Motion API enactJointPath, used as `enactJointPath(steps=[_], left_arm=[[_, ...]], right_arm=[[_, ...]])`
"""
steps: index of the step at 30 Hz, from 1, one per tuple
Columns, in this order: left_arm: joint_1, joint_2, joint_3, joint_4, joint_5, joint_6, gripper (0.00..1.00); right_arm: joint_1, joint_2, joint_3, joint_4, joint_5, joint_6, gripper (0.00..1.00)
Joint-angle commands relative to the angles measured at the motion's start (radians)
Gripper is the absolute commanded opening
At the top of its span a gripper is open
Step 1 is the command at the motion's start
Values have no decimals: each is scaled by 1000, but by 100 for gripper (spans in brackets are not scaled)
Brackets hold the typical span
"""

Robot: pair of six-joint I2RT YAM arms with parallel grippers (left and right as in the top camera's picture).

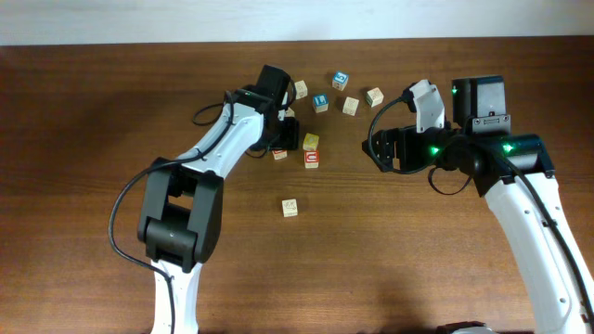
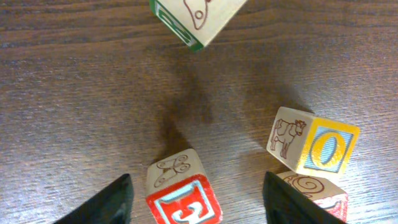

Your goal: Rotate 3 blocks

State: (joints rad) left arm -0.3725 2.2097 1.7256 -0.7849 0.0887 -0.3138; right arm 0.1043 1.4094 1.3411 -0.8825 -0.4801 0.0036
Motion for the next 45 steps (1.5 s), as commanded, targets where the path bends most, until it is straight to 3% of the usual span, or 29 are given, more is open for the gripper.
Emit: enactJointPath(steps=[1, 3, 5, 13, 21, 29, 32, 37, 42, 45], left_arm=[[2, 8, 9, -3, -37, -16, 54], [2, 8, 9, -7, -37, -16, 39], [-4, 8, 8, -21, -37, -15, 33], [-11, 8, -10, -87, -37, -15, 33], [-11, 8, -10, -316, -38, -14, 29], [-11, 8, -10, -548, -44, 5, 37], [-11, 8, -10, -559, 86, 74, 39], [-11, 8, -9, -549, 158, 88, 40], [11, 8, 157, -527, 132, 182, 56], [32, 8, 344, -461, -10, 184, 65]], right_arm=[[-7, 6, 17, 2, 2, 3, 98], [-7, 6, 17, 2, 6, 3, 98], [-7, 6, 17, 2, 10, 3, 98], [-7, 6, 17, -4, 10, 3, 98], [-7, 6, 17, -4, 10, 3, 98], [-6, 6, 17, -3, 10, 3, 98], [-7, 6, 17, -4, 10, 3, 98], [-6, 6, 17, -4, 10, 4, 98], [-6, 6, 17, -2, 10, 3, 98], [-6, 6, 17, -2, 10, 4, 98]])
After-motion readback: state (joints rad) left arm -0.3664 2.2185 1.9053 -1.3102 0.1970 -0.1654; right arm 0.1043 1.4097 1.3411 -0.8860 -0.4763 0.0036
